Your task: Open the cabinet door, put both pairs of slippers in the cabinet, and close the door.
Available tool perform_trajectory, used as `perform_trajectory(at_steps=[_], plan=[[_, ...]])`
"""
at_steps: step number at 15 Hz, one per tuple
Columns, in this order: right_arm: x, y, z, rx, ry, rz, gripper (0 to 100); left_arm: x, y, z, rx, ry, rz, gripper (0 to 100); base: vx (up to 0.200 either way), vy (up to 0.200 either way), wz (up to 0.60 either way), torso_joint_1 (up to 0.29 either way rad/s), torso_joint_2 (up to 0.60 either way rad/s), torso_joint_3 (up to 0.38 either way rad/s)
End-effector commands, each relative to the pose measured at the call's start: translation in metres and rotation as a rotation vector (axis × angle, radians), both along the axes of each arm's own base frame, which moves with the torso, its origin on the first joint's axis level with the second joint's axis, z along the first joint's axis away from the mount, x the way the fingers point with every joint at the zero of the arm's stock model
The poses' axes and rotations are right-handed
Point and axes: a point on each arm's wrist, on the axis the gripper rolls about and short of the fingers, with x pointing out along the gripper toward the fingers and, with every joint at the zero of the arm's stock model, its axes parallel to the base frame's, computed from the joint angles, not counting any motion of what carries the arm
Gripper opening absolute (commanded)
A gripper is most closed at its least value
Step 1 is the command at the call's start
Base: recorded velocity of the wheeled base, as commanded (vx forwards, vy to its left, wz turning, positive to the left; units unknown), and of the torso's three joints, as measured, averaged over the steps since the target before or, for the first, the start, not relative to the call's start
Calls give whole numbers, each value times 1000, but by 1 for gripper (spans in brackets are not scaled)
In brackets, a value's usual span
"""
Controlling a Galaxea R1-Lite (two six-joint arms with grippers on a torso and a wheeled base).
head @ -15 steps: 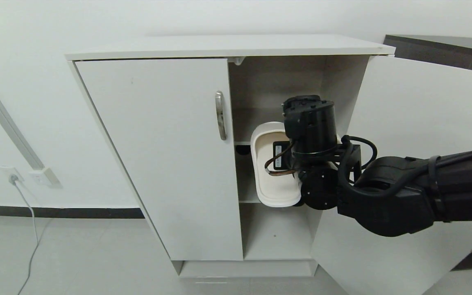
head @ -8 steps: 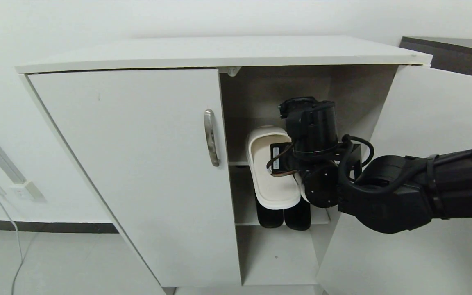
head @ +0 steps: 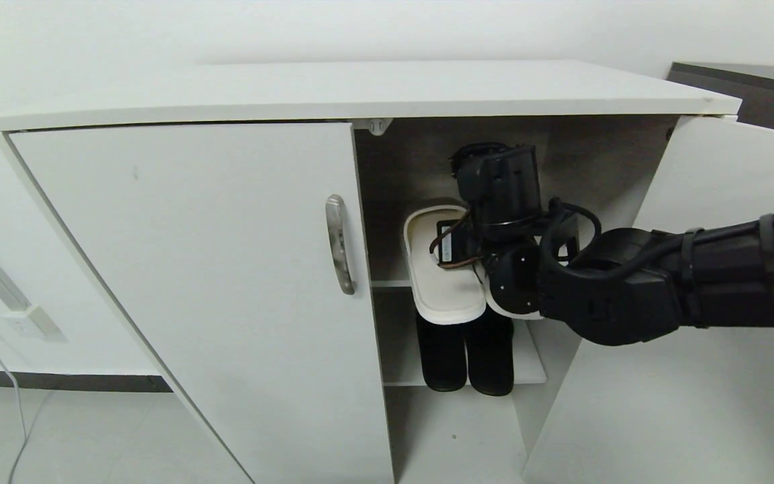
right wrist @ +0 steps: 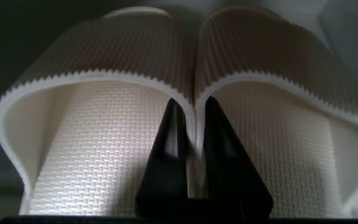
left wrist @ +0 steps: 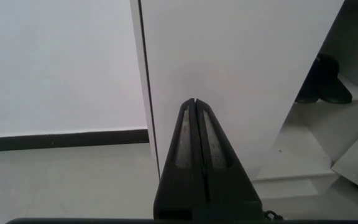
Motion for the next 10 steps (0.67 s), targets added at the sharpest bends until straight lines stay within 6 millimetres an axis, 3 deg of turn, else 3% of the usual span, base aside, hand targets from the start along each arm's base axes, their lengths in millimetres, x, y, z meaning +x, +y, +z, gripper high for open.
perform_trajectory(at_steps=[1,5,10], plan=[[13,2,0,6,-5,-18,0,0,0,0,1,0,0,0,0,0,0,0,0,0],[42,3,-1,20,-17,-53,0,0,0,0,-1,0,0,0,0,0,0,0,0,0],[51,2,-6,22,-10,-30,0,0,0,0,-1,0,0,0,0,0,0,0,0,0]])
